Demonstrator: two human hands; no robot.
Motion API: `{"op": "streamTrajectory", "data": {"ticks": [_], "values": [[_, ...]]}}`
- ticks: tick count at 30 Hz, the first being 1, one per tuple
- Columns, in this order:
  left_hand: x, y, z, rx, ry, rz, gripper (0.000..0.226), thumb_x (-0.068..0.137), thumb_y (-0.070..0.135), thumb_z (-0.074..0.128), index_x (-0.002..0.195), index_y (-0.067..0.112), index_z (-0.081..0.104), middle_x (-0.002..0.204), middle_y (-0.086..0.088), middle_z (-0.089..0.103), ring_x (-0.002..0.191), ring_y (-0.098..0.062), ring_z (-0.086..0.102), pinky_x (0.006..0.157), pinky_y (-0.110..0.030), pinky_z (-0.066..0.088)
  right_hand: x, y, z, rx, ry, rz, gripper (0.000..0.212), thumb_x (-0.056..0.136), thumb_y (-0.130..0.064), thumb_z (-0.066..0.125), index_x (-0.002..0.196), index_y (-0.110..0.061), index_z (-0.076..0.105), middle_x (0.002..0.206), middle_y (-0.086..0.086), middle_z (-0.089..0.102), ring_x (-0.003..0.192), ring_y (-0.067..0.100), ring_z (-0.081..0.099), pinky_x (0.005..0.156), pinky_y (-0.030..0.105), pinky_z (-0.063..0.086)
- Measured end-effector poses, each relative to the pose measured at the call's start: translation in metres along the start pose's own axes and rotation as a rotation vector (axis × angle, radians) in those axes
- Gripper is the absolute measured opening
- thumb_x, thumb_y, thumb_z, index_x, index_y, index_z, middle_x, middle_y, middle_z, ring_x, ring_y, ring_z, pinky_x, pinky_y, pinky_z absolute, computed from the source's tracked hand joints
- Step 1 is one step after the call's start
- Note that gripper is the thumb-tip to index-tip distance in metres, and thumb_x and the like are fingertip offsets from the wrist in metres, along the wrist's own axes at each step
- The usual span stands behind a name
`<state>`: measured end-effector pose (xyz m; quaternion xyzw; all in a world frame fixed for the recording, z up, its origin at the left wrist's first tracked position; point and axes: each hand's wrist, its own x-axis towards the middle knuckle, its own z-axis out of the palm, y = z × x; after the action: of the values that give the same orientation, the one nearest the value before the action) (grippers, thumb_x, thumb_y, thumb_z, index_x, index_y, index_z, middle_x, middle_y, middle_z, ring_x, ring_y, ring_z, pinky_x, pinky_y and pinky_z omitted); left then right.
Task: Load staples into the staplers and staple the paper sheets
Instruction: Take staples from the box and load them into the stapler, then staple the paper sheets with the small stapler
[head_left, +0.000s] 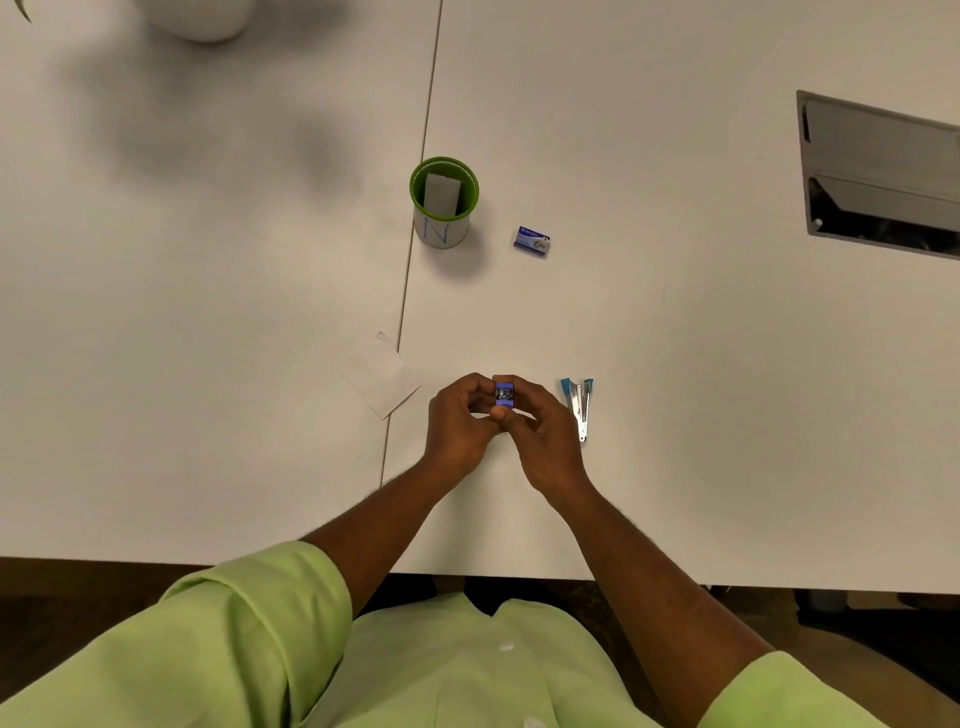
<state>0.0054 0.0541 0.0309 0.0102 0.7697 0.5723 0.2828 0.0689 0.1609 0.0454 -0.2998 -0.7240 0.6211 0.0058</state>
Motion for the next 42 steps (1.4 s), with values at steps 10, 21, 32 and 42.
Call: {"op": "streamTrajectory", "data": {"ticks": [10,21,32,42], "values": [[0.000,-0.002,0.000,-0.036,-0.139,-0.027,0.063,0.077,-0.003,0.082,0.132,0.019,0.060,0.116,0.005,0.067,0.100,-0.013,0.069,0.087,-0.025,0.060,0.008,0.009,-0.007,0.016,-0.014,0.019,0.050,0.087,-0.005,0.076,0.133,-0.019,0.061,0.132,-0.001,0.064,0.122,0.016,0.061,0.102,0.039,0.053],[0.008,-0.020,-0.049,0.282,0.041,0.135,0.044,0.083,-0.005,0.073,0.124,0.005,0.063,0.120,-0.010,0.064,0.104,-0.022,0.065,0.094,-0.033,0.055,0.020,0.030,-0.002,-0.600,0.123,-0.003,0.050,0.078,-0.052,0.081,0.118,-0.026,0.066,0.105,-0.009,0.069,0.093,0.005,0.065,0.079,0.019,0.048],[0.024,-0.055,-0.110,0.671,0.313,0.045,0.063,0.079,0.024,0.081,0.133,0.006,0.052,0.135,-0.015,0.047,0.121,-0.037,0.044,0.098,-0.044,0.042,0.034,0.042,0.002,-0.878,0.224,0.067,0.043,0.079,-0.051,0.078,0.094,-0.015,0.060,0.090,-0.003,0.055,0.082,0.020,0.057,0.064,0.030,0.042],[0.032,-0.070,-0.127,0.803,0.216,-0.037,0.088,0.072,0.037,0.087,0.145,0.016,0.041,0.145,-0.005,0.038,0.126,-0.034,0.036,0.088,-0.048,0.048,0.034,0.041,0.009,-0.990,0.291,0.043,0.057,0.074,-0.051,0.080,0.114,-0.014,0.062,0.108,0.005,0.058,0.107,0.027,0.054,0.086,0.043,0.053]]}}
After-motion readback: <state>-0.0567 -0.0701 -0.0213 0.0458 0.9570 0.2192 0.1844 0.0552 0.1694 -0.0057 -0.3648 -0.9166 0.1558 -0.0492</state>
